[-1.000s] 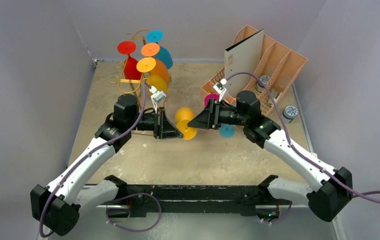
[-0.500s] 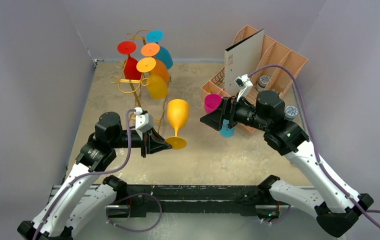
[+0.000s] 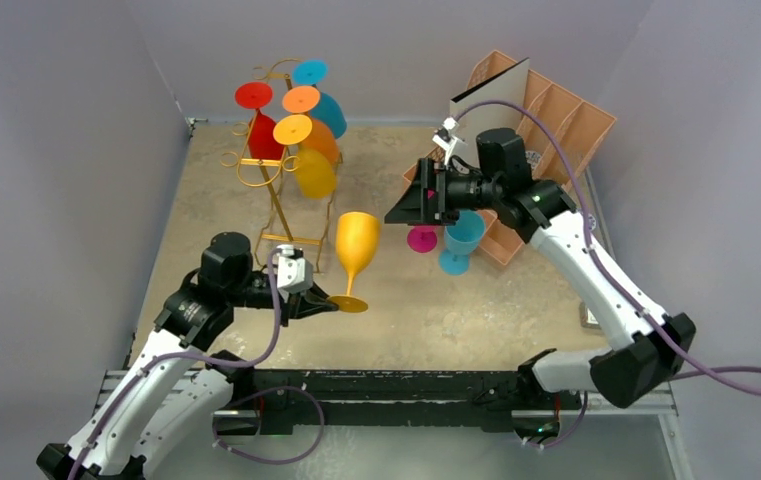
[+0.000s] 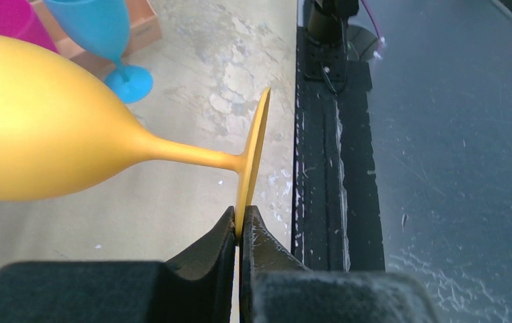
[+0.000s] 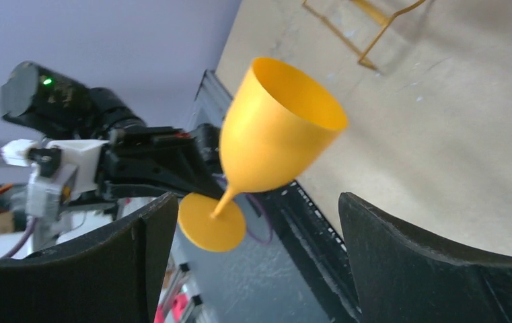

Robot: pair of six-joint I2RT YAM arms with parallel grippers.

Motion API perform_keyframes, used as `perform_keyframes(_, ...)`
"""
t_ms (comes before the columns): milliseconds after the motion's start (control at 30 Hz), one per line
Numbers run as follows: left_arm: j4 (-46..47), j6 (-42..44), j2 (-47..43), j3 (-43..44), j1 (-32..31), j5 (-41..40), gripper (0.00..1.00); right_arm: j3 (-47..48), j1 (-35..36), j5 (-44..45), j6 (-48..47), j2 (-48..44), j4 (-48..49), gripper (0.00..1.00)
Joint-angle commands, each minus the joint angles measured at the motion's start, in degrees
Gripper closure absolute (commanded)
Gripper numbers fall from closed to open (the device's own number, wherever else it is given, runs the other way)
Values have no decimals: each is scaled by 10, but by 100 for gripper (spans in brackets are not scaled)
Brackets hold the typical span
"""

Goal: Take the wine glass off the wine glass rack
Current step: Place the wine glass at the center of the board.

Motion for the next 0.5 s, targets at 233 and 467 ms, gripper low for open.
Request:
perform_keyframes(233, -63, 156, 3, 42, -2, 59, 100, 82, -1, -113, 70, 105, 34, 24)
perform_keyframes(467, -82, 179, 7, 51, -2, 76, 100, 105, 5, -198, 83, 147, 50, 38)
